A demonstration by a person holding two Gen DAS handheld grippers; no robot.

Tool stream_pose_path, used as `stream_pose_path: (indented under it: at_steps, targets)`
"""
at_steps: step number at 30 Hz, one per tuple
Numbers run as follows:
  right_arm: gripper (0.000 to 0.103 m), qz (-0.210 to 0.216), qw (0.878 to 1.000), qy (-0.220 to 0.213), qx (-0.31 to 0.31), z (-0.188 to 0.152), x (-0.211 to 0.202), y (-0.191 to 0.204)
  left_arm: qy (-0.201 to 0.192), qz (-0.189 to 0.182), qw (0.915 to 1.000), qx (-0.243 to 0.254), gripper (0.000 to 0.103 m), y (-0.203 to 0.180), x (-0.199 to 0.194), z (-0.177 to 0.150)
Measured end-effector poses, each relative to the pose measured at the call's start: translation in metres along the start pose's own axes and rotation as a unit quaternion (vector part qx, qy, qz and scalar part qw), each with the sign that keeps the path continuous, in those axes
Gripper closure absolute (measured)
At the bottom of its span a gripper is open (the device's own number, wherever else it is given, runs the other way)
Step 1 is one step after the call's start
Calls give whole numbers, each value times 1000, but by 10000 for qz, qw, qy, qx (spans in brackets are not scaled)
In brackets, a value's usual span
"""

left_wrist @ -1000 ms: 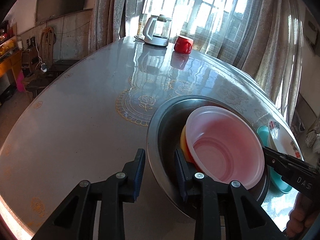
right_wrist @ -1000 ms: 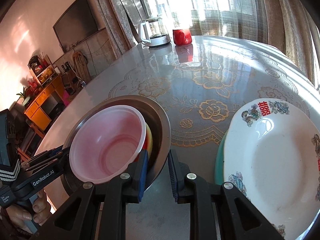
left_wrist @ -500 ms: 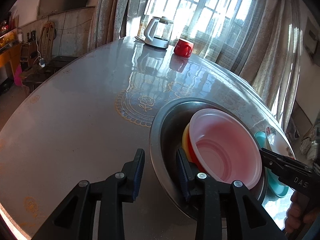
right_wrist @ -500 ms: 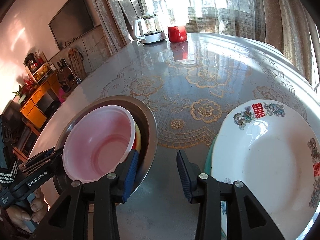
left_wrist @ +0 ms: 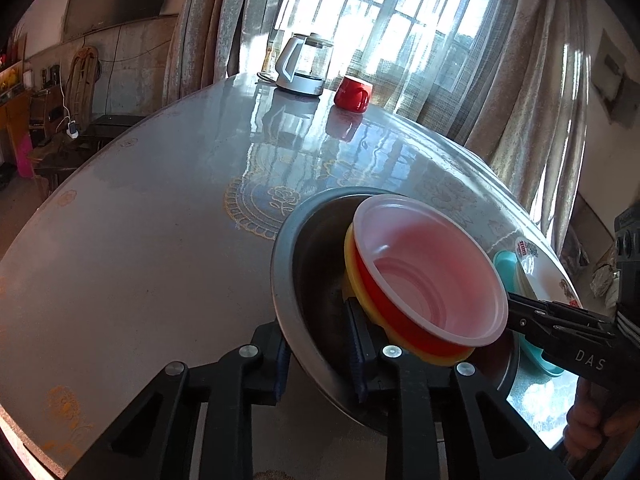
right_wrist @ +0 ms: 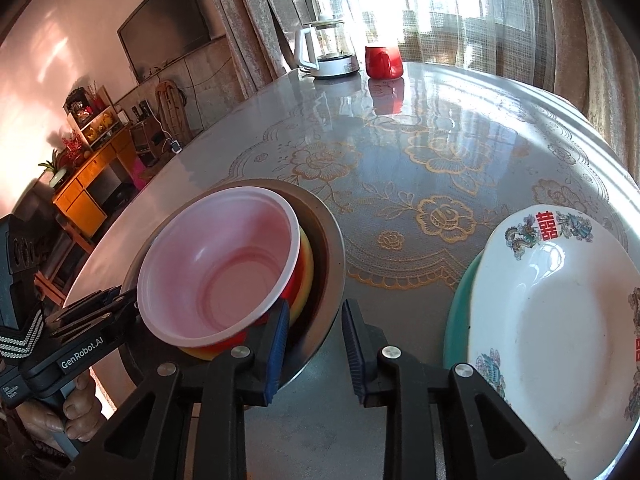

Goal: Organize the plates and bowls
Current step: 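Grip the steel bowl rim with the right gripper and lift the nested bowls, then carry the nested bowls with the right gripper over the plate stack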

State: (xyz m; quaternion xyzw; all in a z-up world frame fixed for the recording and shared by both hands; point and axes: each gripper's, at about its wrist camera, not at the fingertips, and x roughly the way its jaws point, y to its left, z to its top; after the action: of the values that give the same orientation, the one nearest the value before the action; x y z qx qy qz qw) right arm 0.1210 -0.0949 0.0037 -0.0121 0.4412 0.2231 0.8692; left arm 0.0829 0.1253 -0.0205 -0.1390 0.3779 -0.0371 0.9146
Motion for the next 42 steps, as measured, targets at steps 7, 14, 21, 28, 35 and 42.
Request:
stream_pose_path:
  at_steps: [7,14,21,28,35,42]
  targets:
    - [69,152,9996,56,212,-1,4,-7,-15,40,9998,-199,73,10,-10,-1]
    - [76,603,9976,75,319,-10,6,-1,-115,-57,9999,-50,78,6,-19,-8]
    - [79,558,9980,-134,265,-21,0,5,-210,-8,9997,105,78,4,-27,-16]
    - [79,541,9979,-322,155,-27,-11,7,-276,-65,9995,162,77,-1,-34,-19]
    - [79,599,9961,-566,322,-32,-31,-5,-451,-163,9979,428,77,-23,-46,-14]
    - [79,522,9944,-796,460,-36,-51,-22,-493,-278,9966,603,77,-49,-50,-9]
